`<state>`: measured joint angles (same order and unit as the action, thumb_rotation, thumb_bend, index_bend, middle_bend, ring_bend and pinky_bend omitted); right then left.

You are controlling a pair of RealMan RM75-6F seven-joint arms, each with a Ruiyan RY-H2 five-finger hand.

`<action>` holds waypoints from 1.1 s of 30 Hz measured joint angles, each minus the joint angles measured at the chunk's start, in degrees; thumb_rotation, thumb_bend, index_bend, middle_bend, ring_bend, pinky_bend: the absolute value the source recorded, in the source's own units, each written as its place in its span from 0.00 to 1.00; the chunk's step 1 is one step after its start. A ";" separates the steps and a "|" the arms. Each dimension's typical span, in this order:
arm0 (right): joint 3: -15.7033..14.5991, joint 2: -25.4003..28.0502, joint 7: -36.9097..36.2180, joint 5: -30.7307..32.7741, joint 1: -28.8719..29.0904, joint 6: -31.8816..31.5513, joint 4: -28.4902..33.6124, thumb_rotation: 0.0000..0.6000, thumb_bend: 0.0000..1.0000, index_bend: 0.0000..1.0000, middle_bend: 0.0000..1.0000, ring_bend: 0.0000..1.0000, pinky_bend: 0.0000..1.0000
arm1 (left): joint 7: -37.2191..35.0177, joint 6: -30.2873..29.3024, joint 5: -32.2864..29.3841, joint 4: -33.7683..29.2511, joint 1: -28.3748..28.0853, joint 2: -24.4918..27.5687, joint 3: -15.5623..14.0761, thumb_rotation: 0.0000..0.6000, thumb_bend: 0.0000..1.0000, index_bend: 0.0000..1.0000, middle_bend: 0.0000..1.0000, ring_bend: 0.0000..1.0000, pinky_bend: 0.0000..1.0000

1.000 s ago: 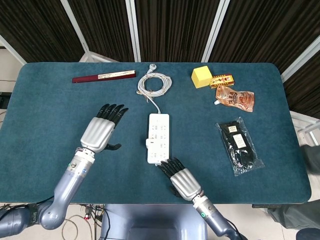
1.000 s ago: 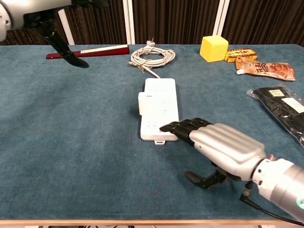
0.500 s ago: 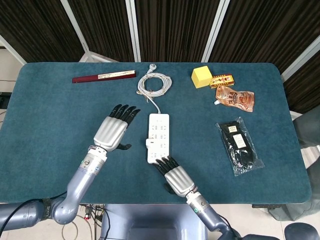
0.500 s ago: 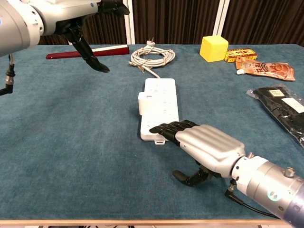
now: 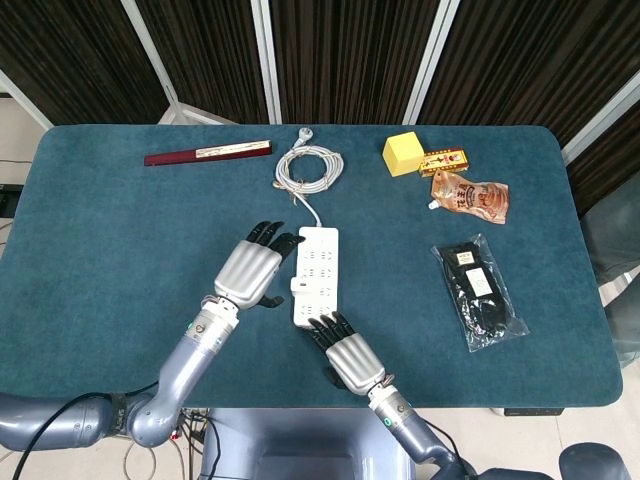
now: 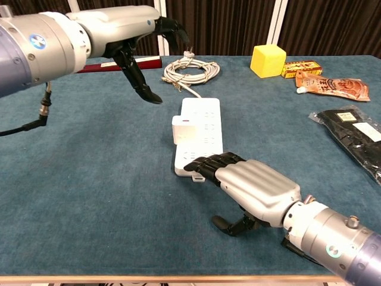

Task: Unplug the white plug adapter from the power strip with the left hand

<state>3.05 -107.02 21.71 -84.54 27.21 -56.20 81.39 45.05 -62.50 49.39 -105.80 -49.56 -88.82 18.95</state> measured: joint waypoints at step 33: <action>-1.16 1.44 -2.27 1.09 0.44 -1.61 -0.94 1.00 0.48 0.09 0.13 0.03 0.07 | 14.93 -4.02 -17.21 18.90 -12.58 -17.38 -0.67 1.00 0.18 0.41 0.42 0.15 0.15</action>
<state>1.90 -105.58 19.44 -83.44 27.65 -57.81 80.46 59.98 -66.52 32.18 -86.90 -62.14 -106.20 18.29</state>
